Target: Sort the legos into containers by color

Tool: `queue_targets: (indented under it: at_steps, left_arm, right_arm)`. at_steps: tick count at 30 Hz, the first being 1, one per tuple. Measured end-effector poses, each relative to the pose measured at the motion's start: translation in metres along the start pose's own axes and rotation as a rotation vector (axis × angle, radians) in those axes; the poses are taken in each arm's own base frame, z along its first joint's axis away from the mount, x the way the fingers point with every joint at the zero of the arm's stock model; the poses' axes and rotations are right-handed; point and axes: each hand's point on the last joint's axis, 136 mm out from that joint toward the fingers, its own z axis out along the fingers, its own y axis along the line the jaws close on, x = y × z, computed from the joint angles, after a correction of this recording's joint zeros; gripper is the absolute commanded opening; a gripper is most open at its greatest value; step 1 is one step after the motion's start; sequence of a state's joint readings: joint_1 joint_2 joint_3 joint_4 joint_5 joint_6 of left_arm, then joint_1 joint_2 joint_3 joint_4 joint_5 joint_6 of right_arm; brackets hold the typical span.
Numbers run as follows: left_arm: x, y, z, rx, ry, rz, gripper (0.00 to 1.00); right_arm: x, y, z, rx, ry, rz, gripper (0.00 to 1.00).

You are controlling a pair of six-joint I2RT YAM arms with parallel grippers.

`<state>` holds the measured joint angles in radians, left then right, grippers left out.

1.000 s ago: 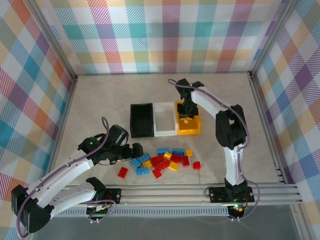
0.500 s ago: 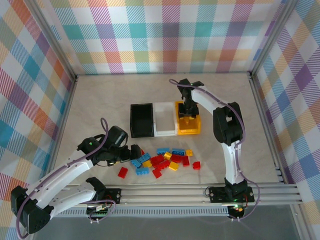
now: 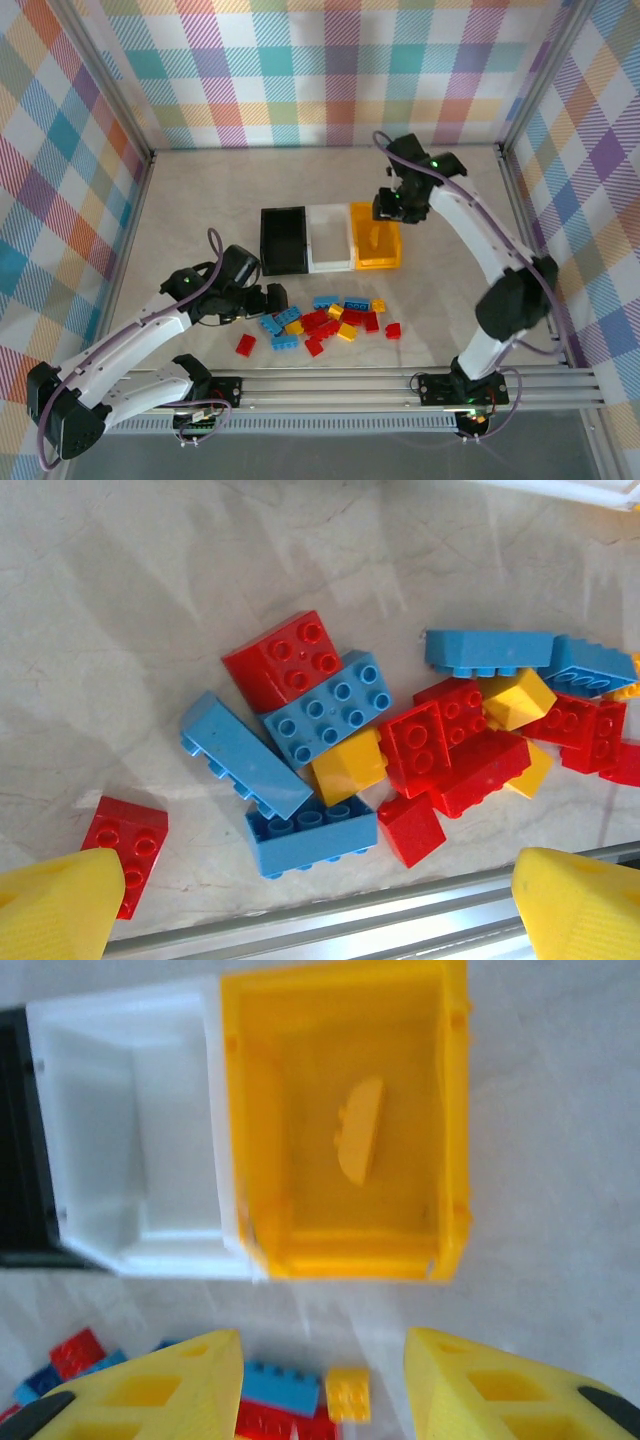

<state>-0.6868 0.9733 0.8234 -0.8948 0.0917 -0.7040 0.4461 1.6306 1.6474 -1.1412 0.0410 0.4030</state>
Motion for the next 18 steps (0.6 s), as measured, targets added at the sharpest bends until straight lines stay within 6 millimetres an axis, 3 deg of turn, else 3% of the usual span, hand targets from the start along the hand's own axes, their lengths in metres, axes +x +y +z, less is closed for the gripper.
queue_targets:
  at_steps: [2, 9, 13, 18]
  left_arm:
    - [-0.002, -0.002, 0.0, 0.007, -0.006, 0.003, 1.0]
    - [0.001, -0.003, -0.004, 0.034, -0.015, 0.005, 1.0]
    - [0.005, -0.001, 0.0, 0.041, -0.005, 0.001, 1.0]
    - [0.01, 0.002, 0.005, 0.057, 0.004, -0.015, 1.0]
  right_arm:
    - [0.03, -0.006, 0.0, 0.005, 0.046, 0.004, 0.47]
    - [0.14, -0.024, 0.033, 0.062, 0.281, 0.03, 0.49]
    - [0.177, -0.029, 0.035, 0.065, 0.326, 0.057, 0.49]
    - [0.204, -0.033, 0.043, 0.073, 0.362, 0.1, 0.49]
